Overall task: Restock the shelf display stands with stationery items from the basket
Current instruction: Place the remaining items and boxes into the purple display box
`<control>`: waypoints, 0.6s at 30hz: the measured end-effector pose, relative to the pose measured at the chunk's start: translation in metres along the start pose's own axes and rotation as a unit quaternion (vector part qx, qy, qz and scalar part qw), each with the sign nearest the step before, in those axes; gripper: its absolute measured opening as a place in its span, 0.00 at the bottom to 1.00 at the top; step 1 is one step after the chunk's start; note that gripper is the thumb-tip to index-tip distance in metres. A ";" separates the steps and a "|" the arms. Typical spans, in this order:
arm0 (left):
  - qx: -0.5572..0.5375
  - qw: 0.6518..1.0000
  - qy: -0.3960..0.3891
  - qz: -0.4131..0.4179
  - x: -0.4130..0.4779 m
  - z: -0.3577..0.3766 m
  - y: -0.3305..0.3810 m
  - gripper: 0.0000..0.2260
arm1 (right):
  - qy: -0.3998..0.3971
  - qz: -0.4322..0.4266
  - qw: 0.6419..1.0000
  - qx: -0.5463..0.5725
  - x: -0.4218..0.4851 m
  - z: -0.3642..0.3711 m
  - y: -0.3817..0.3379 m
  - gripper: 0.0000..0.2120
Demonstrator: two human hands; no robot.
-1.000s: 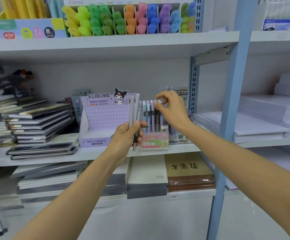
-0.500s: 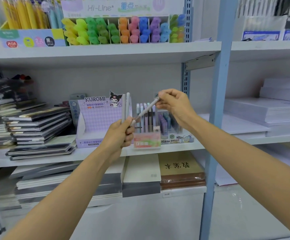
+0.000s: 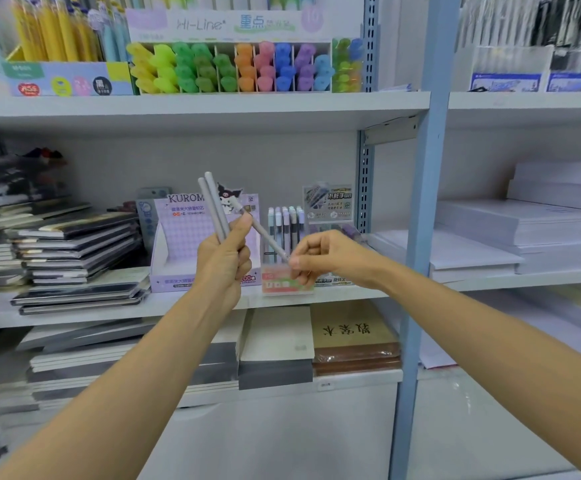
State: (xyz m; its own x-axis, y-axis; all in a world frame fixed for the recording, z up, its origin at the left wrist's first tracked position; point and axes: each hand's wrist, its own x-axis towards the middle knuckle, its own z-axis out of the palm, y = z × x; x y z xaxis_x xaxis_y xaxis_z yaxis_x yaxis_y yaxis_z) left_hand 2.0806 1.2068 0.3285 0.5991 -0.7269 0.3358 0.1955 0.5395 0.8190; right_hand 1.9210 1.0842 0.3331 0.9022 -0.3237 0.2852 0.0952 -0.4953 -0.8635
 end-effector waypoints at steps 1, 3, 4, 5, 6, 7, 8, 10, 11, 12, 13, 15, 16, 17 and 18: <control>0.019 1.000 -0.002 0.006 0.000 0.001 0.000 0.06 | -0.006 -0.005 1.000 -0.010 0.001 0.002 -0.002 0.08; 0.075 0.997 -0.020 0.012 -0.001 0.002 -0.002 0.04 | 0.045 -0.035 0.998 -0.014 0.006 0.007 -0.010 0.10; 0.108 0.994 -0.031 0.014 -0.002 0.003 -0.002 0.04 | 0.090 -0.053 0.995 -0.007 0.010 0.008 -0.014 0.10; 0.141 0.989 -0.043 0.017 -0.004 0.004 -0.003 0.04 | 0.130 -0.070 0.989 -0.001 0.013 0.008 -0.018 0.10; 0.167 0.984 -0.056 0.020 -0.005 0.006 -0.003 0.04 | 0.156 -0.084 0.984 0.000 0.017 0.008 -0.023 0.11; 0.185 0.980 -0.068 0.024 -0.007 0.008 -0.003 0.04 | 0.167 -0.093 0.982 -0.006 0.020 0.008 -0.026 0.10; 0.198 0.977 -0.077 0.028 -0.008 0.010 -0.003 0.04 | 0.166 -0.096 0.981 -0.014 0.022 0.008 -0.029 0.10; 0.209 0.974 -0.083 0.037 -0.008 0.012 -0.003 0.04 | 0.155 -0.090 0.983 -0.032 0.024 0.007 -0.033 0.09; 0.209 0.973 -0.083 0.041 -0.008 0.012 -0.003 0.04 | 0.149 -0.088 0.984 -0.039 0.025 0.006 -0.034 0.09; 0.206 0.974 -0.083 0.043 -0.007 0.012 -0.002 0.04 | 0.147 -0.089 0.984 -0.043 0.026 0.005 -0.036 0.08; 0.200 0.975 -0.085 0.043 -0.006 0.013 0.000 0.04 | 0.150 -0.094 0.983 -0.043 0.026 0.002 -0.038 0.07; 0.179 0.980 -0.087 0.023 -0.002 0.014 0.002 0.06 | 0.188 -0.118 0.975 -0.020 0.027 -0.006 -0.044 0.06; 0.166 0.982 -0.084 0.007 0.000 0.014 0.004 0.06 | 0.221 -0.132 0.966 -0.004 0.027 -0.012 -0.046 0.06; 0.158 0.984 -0.081 -0.003 0.002 0.014 0.004 0.05 | 0.258 -0.144 0.955 0.007 0.027 -0.018 -0.048 0.06; 0.158 0.984 -0.080 -0.006 0.003 0.013 0.003 0.05 | 0.294 -0.152 0.943 0.013 0.028 -0.023 -0.049 0.05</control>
State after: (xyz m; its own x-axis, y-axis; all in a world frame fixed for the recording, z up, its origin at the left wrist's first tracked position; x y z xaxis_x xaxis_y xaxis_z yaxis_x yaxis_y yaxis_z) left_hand 2.0733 1.2004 0.3380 0.4637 -0.8038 0.3727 -0.0636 0.3893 0.9189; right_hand 1.9316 1.0804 0.3928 0.4420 -0.5652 0.6965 0.3293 -0.6201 -0.7121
